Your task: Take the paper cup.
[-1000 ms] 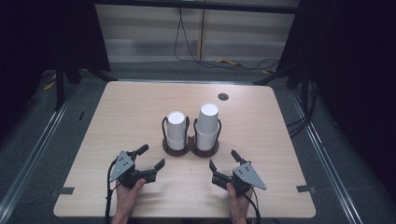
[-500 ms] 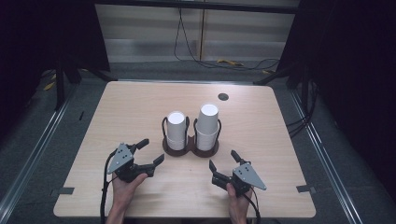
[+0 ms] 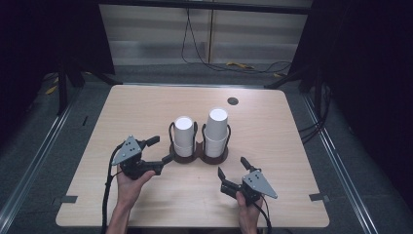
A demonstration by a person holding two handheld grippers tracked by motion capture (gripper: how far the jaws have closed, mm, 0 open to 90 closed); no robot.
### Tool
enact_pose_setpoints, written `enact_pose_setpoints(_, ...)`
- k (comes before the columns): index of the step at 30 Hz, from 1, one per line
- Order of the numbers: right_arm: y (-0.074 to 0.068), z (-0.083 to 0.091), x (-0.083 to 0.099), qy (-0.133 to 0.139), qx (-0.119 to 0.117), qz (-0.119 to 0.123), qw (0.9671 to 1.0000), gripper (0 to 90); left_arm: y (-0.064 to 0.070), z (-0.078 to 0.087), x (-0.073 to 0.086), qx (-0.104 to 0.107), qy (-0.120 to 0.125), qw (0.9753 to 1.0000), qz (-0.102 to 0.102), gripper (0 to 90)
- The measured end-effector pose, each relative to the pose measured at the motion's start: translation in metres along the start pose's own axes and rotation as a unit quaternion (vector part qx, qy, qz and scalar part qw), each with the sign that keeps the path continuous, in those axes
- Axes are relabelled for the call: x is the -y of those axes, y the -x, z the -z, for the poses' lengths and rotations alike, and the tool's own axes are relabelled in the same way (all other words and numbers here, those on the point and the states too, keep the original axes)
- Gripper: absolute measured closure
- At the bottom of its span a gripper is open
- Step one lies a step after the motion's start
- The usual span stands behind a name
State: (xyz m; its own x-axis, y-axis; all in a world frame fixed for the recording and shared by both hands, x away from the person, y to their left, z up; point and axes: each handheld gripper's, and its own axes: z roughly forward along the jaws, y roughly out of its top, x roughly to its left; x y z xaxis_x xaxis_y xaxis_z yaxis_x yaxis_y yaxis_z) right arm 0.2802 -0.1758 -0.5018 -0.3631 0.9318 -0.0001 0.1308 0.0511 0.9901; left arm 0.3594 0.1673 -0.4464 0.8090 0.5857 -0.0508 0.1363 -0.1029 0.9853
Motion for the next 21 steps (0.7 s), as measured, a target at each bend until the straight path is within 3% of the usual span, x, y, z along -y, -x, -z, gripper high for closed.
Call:
enact_pose_setpoints(9, 0.0, 0.0, 0.0, 0.0, -0.002, 0.0, 1.0, 13.4, -0.011, -0.009, -0.027, 0.006, -0.027, 0.9994, -0.022, 20.5)
enact_pose_setpoints(18, 0.0, 0.0, 0.0, -0.005, 0.002, 0.001, 1.0, 13.8, -0.023, -0.026, -0.044, 0.025, -0.063, 0.9975, -0.02, 22.8)
enact_pose_setpoints(21, 0.0, 0.0, 0.0, -0.004, 0.003, 0.002, 1.0, 13.8, -0.027, -0.028, -0.051, 0.021, -0.063, 0.9977, -0.015, 22.8)
